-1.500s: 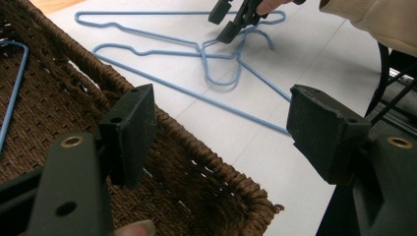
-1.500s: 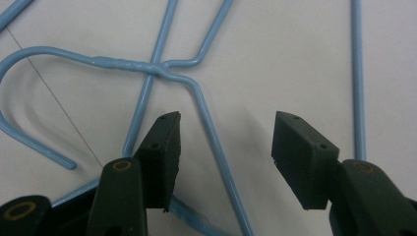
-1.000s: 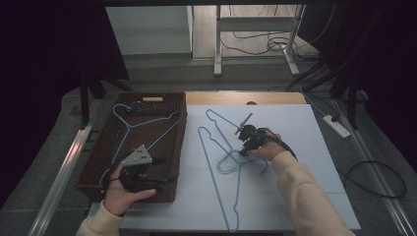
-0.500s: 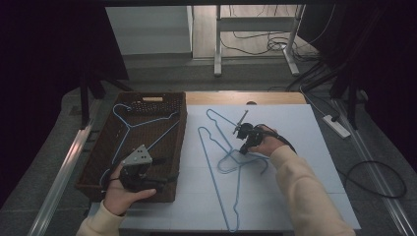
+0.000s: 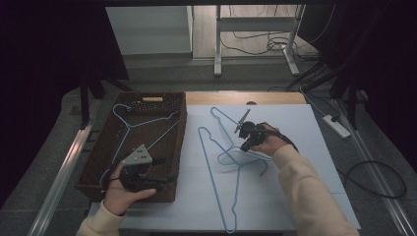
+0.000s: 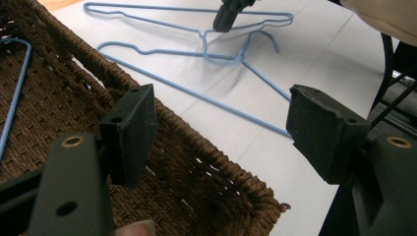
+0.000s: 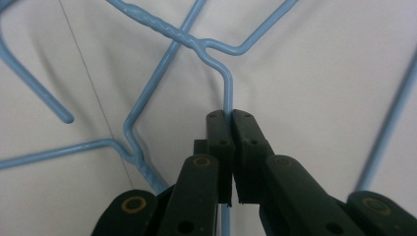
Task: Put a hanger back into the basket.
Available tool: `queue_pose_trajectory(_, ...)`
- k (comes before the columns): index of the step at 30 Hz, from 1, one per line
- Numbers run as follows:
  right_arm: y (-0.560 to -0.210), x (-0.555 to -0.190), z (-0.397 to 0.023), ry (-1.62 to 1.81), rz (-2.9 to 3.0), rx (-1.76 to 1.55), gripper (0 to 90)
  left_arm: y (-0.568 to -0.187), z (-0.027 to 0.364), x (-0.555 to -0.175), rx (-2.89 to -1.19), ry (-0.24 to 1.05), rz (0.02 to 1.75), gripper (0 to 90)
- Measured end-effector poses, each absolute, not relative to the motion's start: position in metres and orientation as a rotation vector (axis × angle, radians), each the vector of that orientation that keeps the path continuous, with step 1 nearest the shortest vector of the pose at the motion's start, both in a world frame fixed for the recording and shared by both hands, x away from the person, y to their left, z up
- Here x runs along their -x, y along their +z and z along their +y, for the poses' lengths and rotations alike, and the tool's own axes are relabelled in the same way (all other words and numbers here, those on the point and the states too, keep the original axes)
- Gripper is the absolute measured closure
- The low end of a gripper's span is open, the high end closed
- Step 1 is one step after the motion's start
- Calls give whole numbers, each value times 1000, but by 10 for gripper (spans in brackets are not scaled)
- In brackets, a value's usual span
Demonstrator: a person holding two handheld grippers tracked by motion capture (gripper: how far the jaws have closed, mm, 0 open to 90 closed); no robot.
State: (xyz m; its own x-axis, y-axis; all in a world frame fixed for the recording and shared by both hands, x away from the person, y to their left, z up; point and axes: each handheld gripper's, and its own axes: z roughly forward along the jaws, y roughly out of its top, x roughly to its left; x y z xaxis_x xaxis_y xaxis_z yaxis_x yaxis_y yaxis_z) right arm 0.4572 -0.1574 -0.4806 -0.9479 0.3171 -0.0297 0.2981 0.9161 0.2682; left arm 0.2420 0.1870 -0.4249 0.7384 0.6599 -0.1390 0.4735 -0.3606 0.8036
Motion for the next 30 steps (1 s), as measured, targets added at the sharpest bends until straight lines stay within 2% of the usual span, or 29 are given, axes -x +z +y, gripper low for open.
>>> queue_pose_trajectory(30, -405, -437, -209, 726, 2837, -535, 885, -421, 182, -243, -2017, 291, 845, 285)
